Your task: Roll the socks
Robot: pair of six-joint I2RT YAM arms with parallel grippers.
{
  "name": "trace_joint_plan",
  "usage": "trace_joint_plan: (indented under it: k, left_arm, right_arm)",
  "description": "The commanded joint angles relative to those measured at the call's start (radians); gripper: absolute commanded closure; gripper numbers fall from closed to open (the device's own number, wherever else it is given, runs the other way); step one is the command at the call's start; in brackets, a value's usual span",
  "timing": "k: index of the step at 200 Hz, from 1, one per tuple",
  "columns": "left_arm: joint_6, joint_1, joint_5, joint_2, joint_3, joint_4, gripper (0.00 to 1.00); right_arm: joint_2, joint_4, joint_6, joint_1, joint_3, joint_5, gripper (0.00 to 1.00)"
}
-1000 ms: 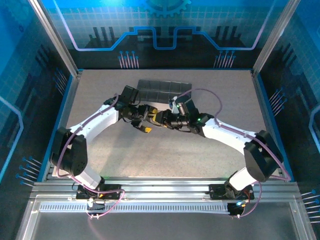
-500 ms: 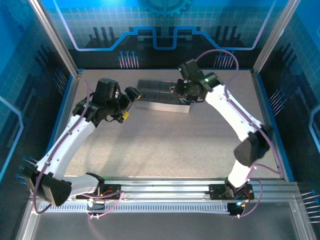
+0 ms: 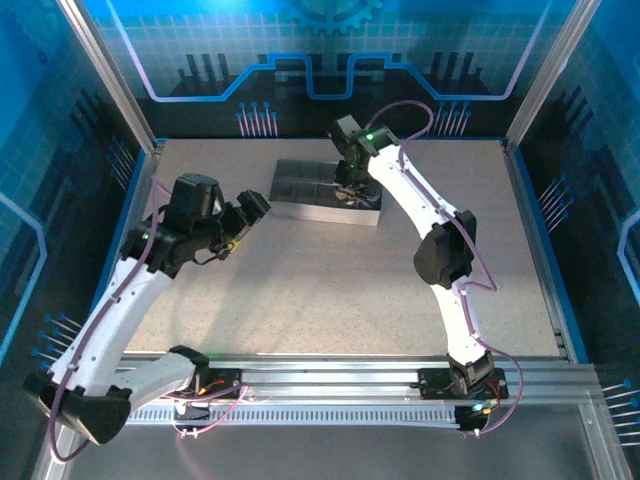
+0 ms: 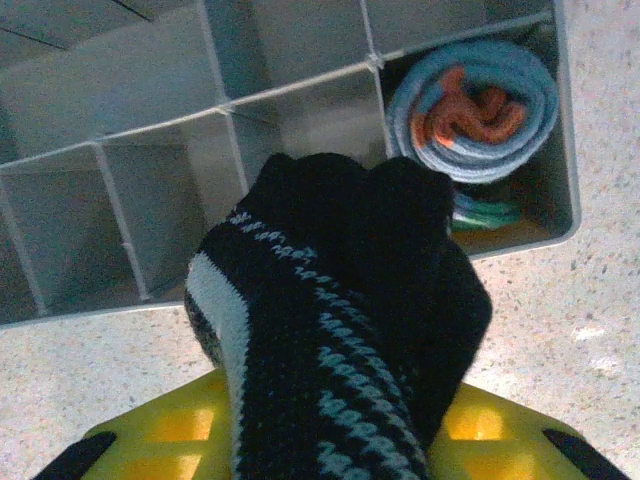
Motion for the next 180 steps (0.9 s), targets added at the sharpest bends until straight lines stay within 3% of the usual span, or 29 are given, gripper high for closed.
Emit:
trace_joint_plan:
  k: [1, 43, 123, 180]
  left_arm:
    - [0.076, 0.005, -0.023, -0.064, -0.007, -0.027, 0.04]
    - [0.162, 0.005, -0.024, -0.176, -0.027, 0.04, 0.09]
    - [0.164, 0.005, -0.031, -0.171, -0.006, 0.006, 0.1]
    - [0.156, 0.005, -0.031, -0.175, -0.015, 0.007, 0.1]
  right_arm:
    - [0.037, -0.021, 0.095, -0.029, -0.01, -0.064, 1.0]
    - [0.088, 0.014, 0.145, -0.038, 0.0, -0.079, 1.0]
    - [0.147, 0.101, 0.241, -0.057, 0.058, -0.108, 1.0]
    - [-0.012, 0.197, 0.151, 0.0, 0.016, -0.01, 1.0]
